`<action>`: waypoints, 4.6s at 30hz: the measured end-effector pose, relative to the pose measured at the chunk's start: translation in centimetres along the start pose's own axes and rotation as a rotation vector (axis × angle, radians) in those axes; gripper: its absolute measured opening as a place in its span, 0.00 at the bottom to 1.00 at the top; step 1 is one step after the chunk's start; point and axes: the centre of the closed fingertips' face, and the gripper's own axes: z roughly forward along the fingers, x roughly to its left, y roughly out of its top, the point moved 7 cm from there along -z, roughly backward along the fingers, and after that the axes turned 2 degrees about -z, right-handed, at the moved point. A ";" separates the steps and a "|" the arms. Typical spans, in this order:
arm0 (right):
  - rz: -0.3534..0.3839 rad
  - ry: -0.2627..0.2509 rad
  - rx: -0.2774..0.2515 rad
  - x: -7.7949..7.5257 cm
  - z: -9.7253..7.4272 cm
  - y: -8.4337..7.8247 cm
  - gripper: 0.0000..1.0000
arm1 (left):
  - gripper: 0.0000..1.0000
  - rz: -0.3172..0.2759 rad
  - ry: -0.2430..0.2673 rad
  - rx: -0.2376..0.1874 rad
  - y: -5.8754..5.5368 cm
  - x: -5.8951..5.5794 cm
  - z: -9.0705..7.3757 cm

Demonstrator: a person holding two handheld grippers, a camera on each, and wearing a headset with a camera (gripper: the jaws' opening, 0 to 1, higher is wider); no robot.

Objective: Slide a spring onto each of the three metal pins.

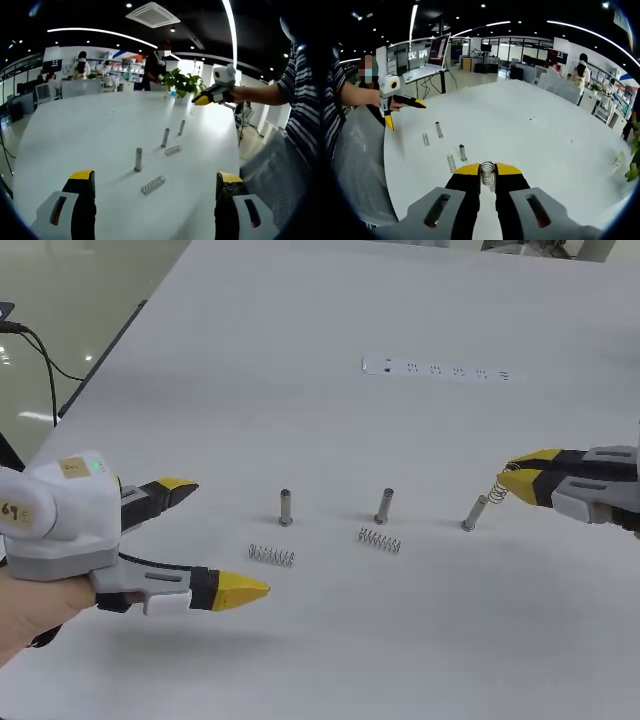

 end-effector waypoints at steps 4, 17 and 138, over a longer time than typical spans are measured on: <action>0.010 -0.014 0.009 -0.5 0.4 -0.1 0.07 | 0.98 0.005 0.000 0.000 0.0 -0.1 -0.1; 0.043 -0.049 0.037 -1.4 1.9 -1.0 0.07 | 0.98 0.001 0.003 0.002 0.0 -0.2 -0.2; -0.241 0.235 0.308 6.1 6.4 -4.2 0.18 | 0.98 -0.018 -0.016 0.010 -0.1 -0.7 -0.3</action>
